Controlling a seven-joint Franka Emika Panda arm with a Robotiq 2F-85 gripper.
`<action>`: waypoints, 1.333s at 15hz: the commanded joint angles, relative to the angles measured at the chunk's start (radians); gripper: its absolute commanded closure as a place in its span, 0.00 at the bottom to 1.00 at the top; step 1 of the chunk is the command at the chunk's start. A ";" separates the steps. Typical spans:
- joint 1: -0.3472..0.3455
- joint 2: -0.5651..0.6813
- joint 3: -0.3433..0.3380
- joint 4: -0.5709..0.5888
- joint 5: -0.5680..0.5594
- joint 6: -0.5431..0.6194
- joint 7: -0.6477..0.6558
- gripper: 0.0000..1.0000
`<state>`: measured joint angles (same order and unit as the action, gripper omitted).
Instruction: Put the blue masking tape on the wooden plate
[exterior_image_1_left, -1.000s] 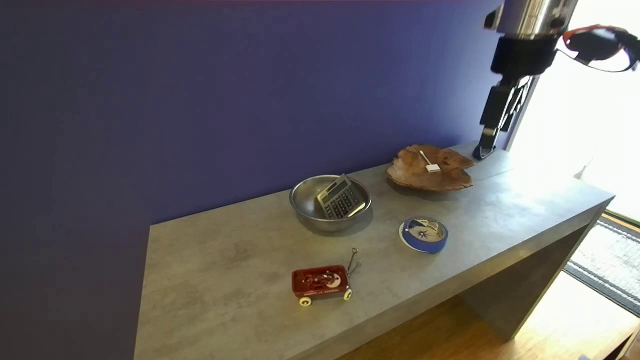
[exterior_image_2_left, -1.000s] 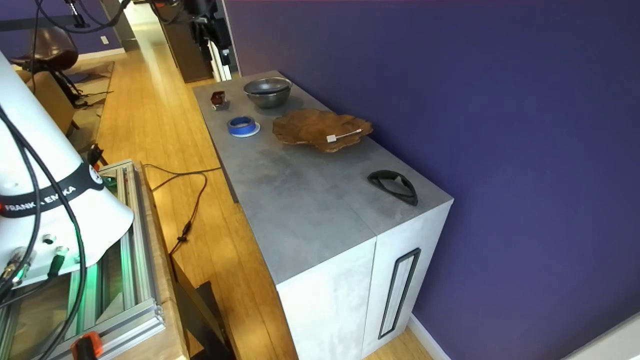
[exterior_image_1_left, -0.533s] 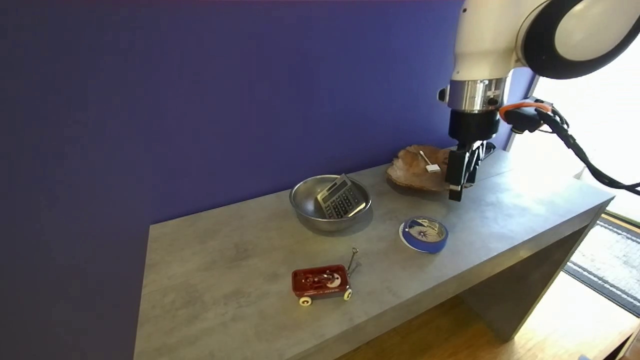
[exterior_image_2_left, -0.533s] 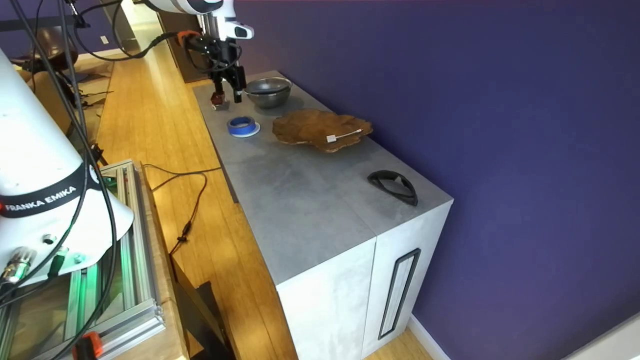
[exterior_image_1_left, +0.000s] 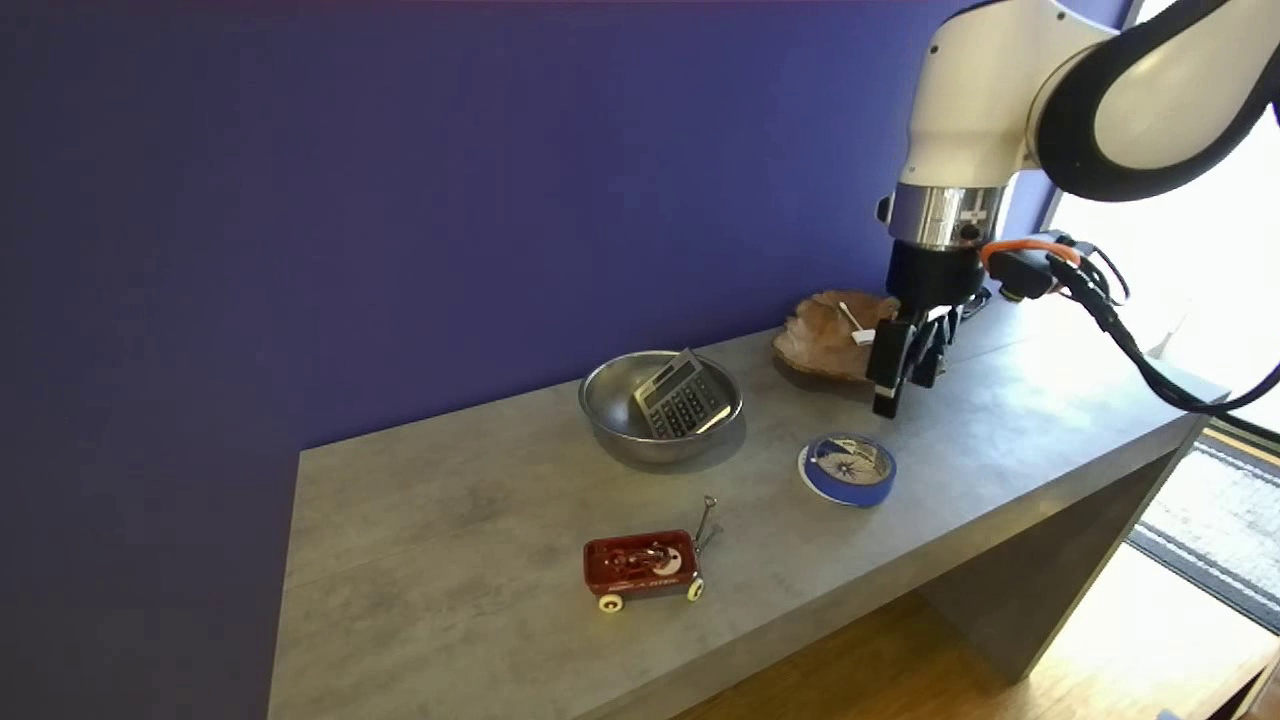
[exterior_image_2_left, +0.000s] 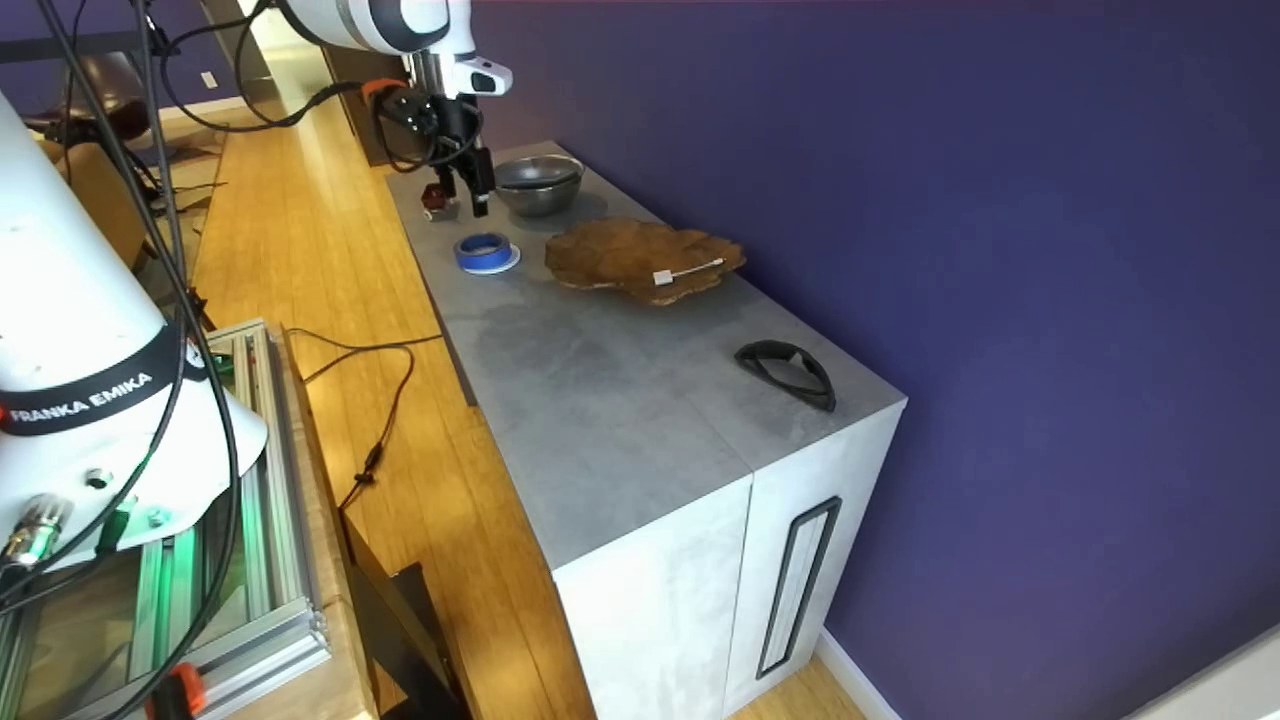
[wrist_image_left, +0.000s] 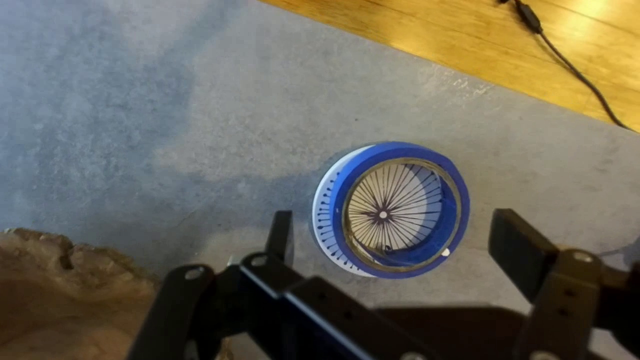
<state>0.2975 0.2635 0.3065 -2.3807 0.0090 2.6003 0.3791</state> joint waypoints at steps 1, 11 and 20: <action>0.027 0.055 -0.011 -0.076 0.087 0.195 0.025 0.00; 0.168 0.192 -0.181 -0.102 0.133 0.505 0.099 0.41; 0.327 0.194 -0.287 -0.077 0.119 0.486 0.118 1.00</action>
<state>0.5659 0.4474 0.0560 -2.4771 0.1148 3.0883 0.4803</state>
